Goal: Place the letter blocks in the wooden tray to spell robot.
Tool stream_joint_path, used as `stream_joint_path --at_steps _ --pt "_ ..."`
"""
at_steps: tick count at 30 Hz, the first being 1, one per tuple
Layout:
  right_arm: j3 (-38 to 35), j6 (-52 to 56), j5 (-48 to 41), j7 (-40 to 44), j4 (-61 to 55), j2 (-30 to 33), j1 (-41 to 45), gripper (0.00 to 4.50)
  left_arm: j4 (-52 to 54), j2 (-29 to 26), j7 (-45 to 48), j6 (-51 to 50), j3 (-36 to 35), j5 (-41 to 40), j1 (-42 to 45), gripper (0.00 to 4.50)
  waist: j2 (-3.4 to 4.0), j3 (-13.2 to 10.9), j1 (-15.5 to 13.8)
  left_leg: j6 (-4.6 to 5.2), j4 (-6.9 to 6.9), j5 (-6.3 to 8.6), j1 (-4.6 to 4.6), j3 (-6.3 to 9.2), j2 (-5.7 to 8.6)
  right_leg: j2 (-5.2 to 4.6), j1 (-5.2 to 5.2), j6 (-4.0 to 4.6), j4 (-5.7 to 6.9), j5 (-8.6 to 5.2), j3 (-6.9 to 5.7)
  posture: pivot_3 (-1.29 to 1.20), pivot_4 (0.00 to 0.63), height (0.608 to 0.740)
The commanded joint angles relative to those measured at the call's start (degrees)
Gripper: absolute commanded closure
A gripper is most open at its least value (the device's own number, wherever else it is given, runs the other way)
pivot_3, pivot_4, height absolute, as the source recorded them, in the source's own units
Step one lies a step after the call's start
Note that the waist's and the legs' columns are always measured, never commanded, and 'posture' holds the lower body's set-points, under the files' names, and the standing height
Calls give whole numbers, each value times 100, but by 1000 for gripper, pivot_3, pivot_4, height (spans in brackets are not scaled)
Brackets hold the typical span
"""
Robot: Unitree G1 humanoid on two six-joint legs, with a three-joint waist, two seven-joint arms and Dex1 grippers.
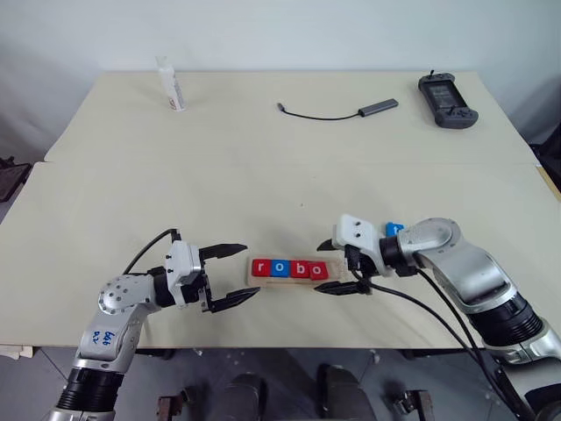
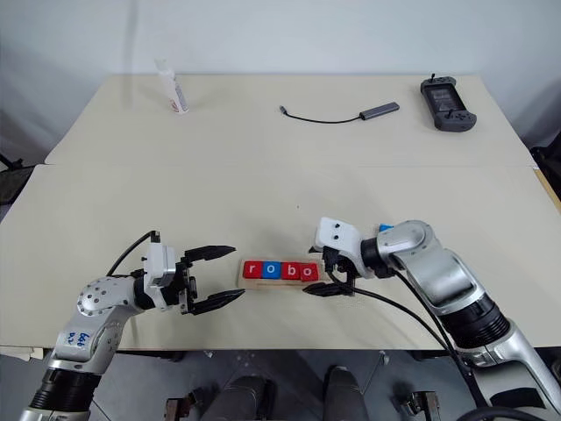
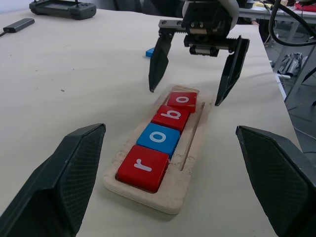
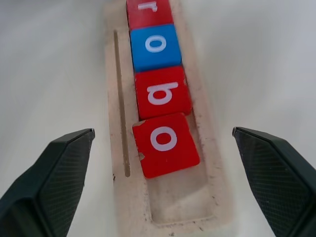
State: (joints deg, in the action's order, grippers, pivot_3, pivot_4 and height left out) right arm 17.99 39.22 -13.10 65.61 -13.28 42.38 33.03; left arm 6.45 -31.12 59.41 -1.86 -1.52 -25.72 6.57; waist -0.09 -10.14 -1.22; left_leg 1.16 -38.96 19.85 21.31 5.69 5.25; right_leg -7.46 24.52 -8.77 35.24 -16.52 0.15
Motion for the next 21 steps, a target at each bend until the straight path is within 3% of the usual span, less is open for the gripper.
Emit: stream_joint_path --at_steps 1,12,21 --pt "-420 25 -159 27 -241 294 -115 663 209 3 -19 114 -60 -4 -34 0 0 0 -3 0 0 0 0 0 1 0 -1 0 -1 0 0 0 150 740" --pt "-241 185 -67 -137 -314 406 -348 4466 105 -7 16 154 -66 18 50 0 0 0 1 0 1 0 0 -1 -3 1 0 0 -1 0 0 0 150 740" --pt "22 356 -65 -262 -266 110 -119 4466 109 -12 -11 151 -76 17 54 0 0 0 3 1 0 0 0 -1 -1 1 0 0 -2 0 1 0 150 740"
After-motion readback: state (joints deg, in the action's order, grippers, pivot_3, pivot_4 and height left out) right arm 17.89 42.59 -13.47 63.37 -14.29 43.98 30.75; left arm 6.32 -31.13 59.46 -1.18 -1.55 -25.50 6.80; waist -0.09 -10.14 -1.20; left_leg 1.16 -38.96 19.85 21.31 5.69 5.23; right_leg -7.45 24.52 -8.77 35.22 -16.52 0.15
